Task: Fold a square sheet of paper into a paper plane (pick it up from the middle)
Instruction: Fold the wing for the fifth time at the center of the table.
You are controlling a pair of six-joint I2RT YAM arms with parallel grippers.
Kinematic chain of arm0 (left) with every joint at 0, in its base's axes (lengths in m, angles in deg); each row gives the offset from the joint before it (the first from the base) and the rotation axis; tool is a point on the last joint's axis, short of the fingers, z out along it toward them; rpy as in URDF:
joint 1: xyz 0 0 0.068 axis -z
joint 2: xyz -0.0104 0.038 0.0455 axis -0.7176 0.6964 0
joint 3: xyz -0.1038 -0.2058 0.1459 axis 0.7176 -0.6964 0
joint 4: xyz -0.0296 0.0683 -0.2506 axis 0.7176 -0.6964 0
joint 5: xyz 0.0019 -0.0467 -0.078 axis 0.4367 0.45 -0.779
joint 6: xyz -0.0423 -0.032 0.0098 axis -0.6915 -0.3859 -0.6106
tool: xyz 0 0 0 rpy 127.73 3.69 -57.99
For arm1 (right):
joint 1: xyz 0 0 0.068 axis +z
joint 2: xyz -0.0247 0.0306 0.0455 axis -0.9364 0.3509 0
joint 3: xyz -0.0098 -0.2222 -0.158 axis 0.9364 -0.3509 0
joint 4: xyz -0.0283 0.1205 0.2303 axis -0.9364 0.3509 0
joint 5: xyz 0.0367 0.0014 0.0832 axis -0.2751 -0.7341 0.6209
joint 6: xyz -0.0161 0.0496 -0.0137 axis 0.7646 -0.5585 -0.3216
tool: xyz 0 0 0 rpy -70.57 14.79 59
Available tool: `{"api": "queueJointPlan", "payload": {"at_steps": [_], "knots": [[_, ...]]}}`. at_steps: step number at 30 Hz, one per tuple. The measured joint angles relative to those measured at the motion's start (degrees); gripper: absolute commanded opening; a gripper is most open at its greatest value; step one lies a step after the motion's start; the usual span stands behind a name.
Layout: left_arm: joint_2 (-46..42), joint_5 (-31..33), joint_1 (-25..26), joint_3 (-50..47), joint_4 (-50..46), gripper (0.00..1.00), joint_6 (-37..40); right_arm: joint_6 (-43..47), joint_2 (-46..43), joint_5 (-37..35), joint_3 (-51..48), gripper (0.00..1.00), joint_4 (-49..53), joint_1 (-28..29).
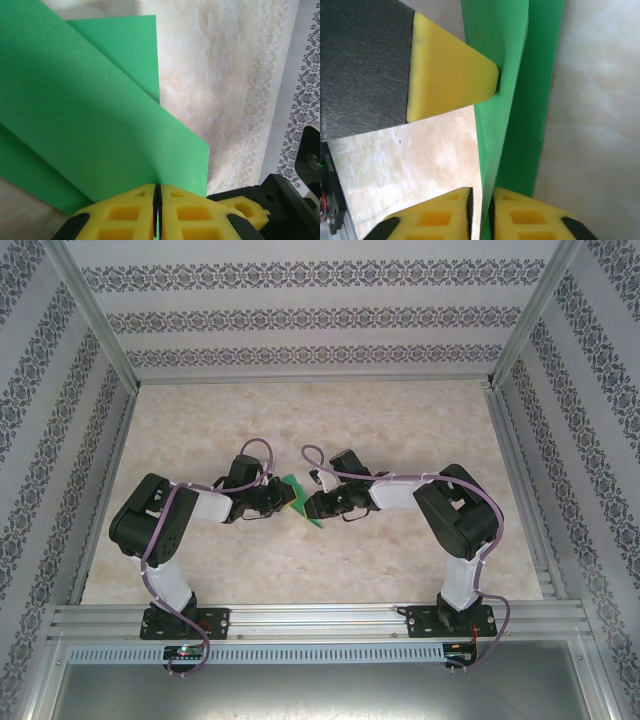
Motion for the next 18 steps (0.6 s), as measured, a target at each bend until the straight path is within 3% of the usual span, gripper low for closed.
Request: {"api": "queueJointPlan", "payload": {"at_steps": [18], "knots": [[-1.9, 0.6, -0.1, -2.2, -0.1, 0.14, 0.0, -0.3, 2.7, 2.9, 0.2, 0.10, -0.2, -0.7]]}}
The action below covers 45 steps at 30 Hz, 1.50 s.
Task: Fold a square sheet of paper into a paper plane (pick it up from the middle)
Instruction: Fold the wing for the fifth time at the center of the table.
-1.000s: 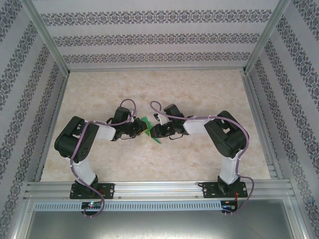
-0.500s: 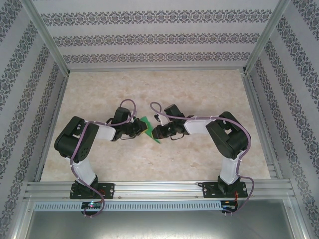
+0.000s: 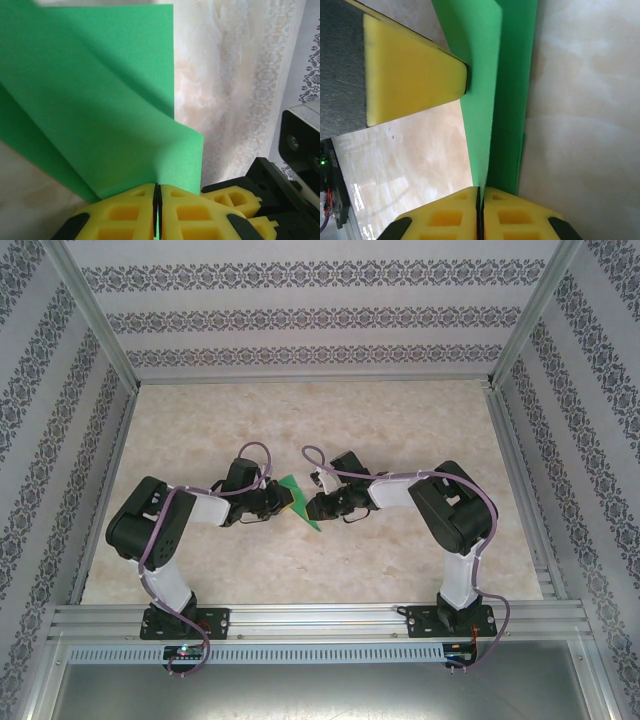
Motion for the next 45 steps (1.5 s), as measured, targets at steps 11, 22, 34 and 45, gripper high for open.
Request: {"api": "queueJointPlan", "payload": {"at_steps": [11, 22, 34, 45], "knots": [[-3.2, -1.3, 0.5, -0.2, 0.1, 0.15, 0.3, 0.1, 0.8, 0.5, 1.7, 0.12, 2.6, 0.0], [0.4, -1.1, 0.8, -0.2, 0.5, 0.13, -0.1, 1.6, 1.7, 0.6, 4.2, 0.13, 6.6, 0.0], [0.4, 2.0, 0.8, -0.6, 0.3, 0.12, -0.3, 2.4, 1.8, 1.6, 5.2, 0.22, 8.2, 0.0], [0.1, 2.4, 0.8, -1.0, 0.2, 0.12, -0.3, 0.9, 0.5, 1.9, 3.7, 0.24, 7.5, -0.1]]}}
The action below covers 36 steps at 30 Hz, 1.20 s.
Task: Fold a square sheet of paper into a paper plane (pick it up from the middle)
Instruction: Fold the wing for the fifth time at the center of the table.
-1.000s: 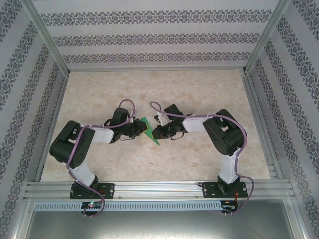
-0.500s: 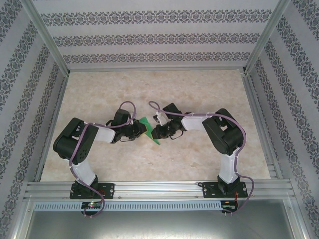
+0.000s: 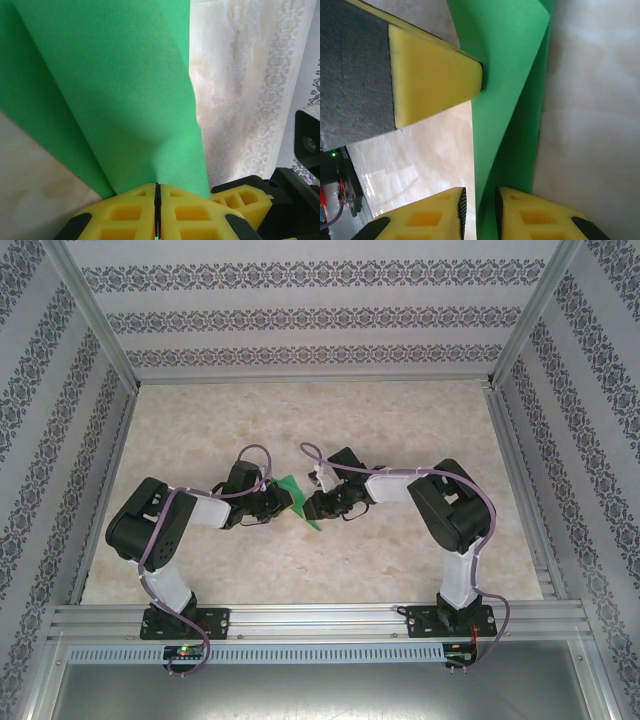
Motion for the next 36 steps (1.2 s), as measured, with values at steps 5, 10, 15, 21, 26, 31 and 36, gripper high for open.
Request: {"api": "queueJointPlan", "payload": {"at_steps": [5, 10, 15, 21, 26, 31, 36], "knots": [[0.0, 0.0, 0.0, -0.1, 0.0, 0.11, 0.0, -0.8, -1.3, -0.2, -1.3, 0.24, 0.4, -0.3], [-0.1, 0.0, 0.0, -0.2, 0.0, 0.11, 0.0, -1.0, -1.6, -0.3, -1.7, 0.20, 0.5, -0.3], [-0.2, 0.0, 0.0, -0.3, 0.0, 0.12, 0.0, -1.0, -1.6, -0.3, -1.7, 0.16, 0.6, -0.3], [-0.4, 0.0, 0.0, -0.5, 0.0, 0.12, 0.0, -1.0, -1.7, -0.3, -1.7, 0.12, 0.6, -0.3], [-2.4, -0.9, 0.0, -1.3, 0.0, 0.15, 0.0, -0.8, -0.8, -0.5, -1.7, 0.10, 0.8, -0.2], [-6.9, -2.1, 0.1, -2.1, 0.2, 0.17, 0.1, -0.6, -0.4, -0.4, -1.5, 0.10, 0.9, -0.2], [-8.5, -2.3, 1.6, -2.2, 1.4, 0.17, 0.1, -0.2, -0.3, -0.4, -1.2, 0.11, 1.3, -0.1]]}}
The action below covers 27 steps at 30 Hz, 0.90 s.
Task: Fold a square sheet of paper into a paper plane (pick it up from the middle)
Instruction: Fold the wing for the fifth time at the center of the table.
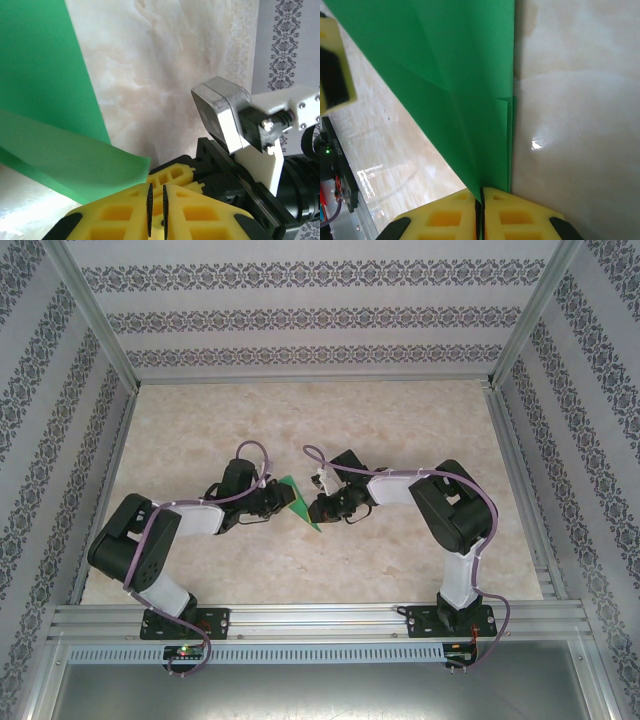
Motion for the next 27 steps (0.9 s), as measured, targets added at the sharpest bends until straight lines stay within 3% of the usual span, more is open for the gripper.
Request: {"api": "queueJointPlan", "payload": {"at_steps": [15, 27], "knots": [[5.5, 1.0, 0.6, 0.0, 0.2, 0.14, -0.3, 1.1, -0.5, -0.6, 1.1, 0.21, 2.1, 0.4], [5.6, 2.3, 0.6, 1.1, -0.2, 0.13, -0.2, 4.0, -2.6, -4.1, 1.1, 0.19, 5.8, 0.9]]}}
